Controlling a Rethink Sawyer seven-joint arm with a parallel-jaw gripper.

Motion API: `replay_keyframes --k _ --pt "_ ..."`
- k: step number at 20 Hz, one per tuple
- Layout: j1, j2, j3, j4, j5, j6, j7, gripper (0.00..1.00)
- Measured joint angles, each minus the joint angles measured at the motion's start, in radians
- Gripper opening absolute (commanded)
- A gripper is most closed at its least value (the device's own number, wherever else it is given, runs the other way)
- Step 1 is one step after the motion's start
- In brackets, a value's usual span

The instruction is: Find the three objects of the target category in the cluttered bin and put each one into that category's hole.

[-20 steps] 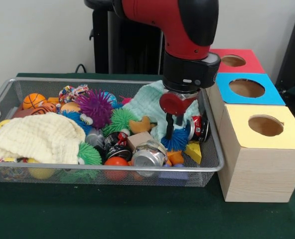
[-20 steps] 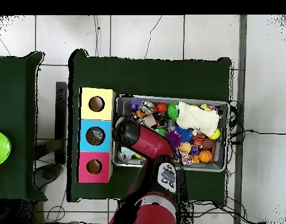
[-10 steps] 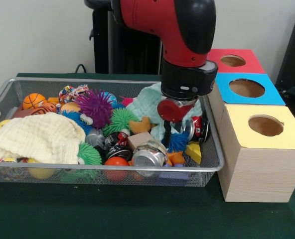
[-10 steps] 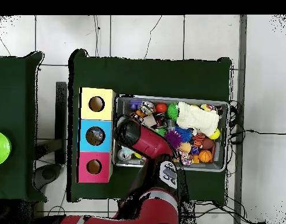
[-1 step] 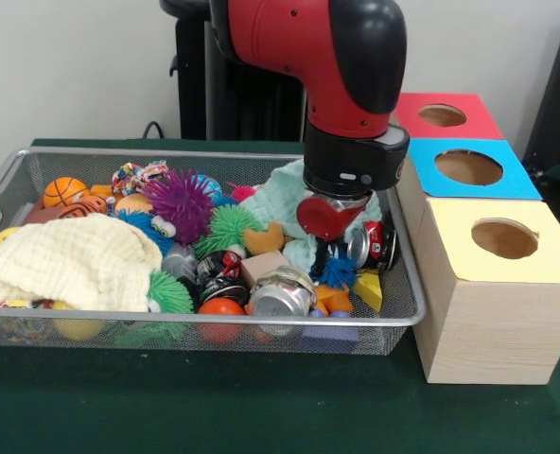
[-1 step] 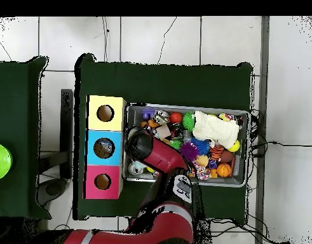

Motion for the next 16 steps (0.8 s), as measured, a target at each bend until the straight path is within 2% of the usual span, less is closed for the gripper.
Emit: replay_keyframes --k 9,13,14,16 --pt "0.004 -0.009 -0.006 0.004 -0.004 0.0 0.0 0.0" --pt "-0.069 -0.074 0.014 0.054 -0.076 0.005 0.0 0.0" --pt "-0.134 -0.112 0.031 0.084 -0.134 0.013 -0.001 0.0" --pt "-0.196 -0.142 0.047 0.105 -0.189 0.024 -0.007 0.0"
